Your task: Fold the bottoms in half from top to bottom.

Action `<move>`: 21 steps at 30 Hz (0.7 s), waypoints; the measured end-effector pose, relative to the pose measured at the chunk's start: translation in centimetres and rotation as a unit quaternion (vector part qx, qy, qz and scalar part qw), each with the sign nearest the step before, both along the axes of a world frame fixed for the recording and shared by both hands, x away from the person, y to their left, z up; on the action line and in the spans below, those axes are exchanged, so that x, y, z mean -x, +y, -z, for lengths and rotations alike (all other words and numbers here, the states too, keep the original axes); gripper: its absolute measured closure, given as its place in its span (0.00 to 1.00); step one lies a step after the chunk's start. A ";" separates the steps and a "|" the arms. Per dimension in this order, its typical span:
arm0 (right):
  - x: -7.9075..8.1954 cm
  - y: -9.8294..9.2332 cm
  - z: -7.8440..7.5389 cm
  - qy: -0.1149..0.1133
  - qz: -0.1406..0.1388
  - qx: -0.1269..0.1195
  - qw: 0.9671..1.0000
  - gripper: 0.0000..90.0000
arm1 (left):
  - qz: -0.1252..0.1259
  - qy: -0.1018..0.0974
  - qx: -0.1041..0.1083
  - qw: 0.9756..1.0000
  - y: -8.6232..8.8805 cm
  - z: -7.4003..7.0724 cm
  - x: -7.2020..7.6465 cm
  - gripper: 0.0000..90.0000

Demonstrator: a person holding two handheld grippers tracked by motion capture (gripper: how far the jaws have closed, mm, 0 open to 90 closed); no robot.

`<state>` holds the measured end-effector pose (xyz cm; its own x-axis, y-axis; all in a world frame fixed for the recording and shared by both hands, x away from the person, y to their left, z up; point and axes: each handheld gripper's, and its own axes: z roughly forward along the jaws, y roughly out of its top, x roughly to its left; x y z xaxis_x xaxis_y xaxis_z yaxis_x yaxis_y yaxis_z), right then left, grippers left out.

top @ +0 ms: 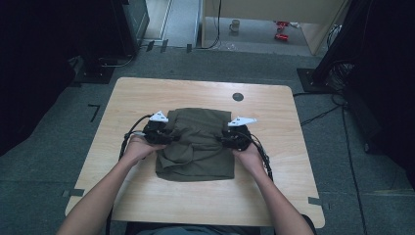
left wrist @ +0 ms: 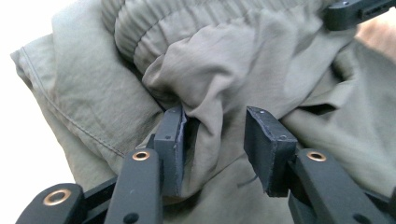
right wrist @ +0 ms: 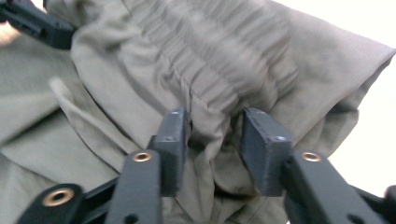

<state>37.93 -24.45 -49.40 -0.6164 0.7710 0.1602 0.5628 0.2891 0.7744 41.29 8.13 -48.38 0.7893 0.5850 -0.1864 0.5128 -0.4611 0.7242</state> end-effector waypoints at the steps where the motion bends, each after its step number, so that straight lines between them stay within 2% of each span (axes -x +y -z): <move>1: 0.0 -0.1 -0.3 0.000 0.001 -0.006 1.000 0.60 | 0.000 -0.004 0.005 1.000 0.2 -0.3 0.0 0.65; 4: -0.1 -0.4 -0.8 0.006 0.001 -0.007 1.000 0.61 | -0.009 -0.023 0.021 0.999 0.8 -1.2 0.1 0.64; 7: -0.3 -0.8 -1.4 0.001 0.003 -0.009 1.000 0.64 | -0.015 -0.036 0.028 0.999 1.2 -1.6 -0.2 0.64; 9: -0.5 -1.1 -1.8 -0.003 0.008 -0.013 1.000 0.69 | -0.020 -0.026 0.035 0.999 1.4 -1.7 -0.8 0.65; 12: -1.0 -1.4 -2.4 0.004 0.009 -0.017 1.000 0.80 | -0.029 -0.016 0.041 0.999 1.6 -1.9 -1.6 0.69; 17: -2.3 -1.5 -2.9 -0.008 0.028 0.006 1.000 0.93 | -0.036 -0.006 0.014 0.999 1.5 -2.1 -3.8 0.82; 20: -3.5 -1.7 -2.8 -0.006 0.042 0.003 0.999 0.98 | -0.031 0.019 0.002 0.999 1.2 -1.8 -5.5 0.87; 21: -3.9 -1.7 -2.7 -0.001 0.046 0.003 0.999 0.99 | -0.031 0.020 0.001 0.999 1.1 -1.7 -5.8 0.89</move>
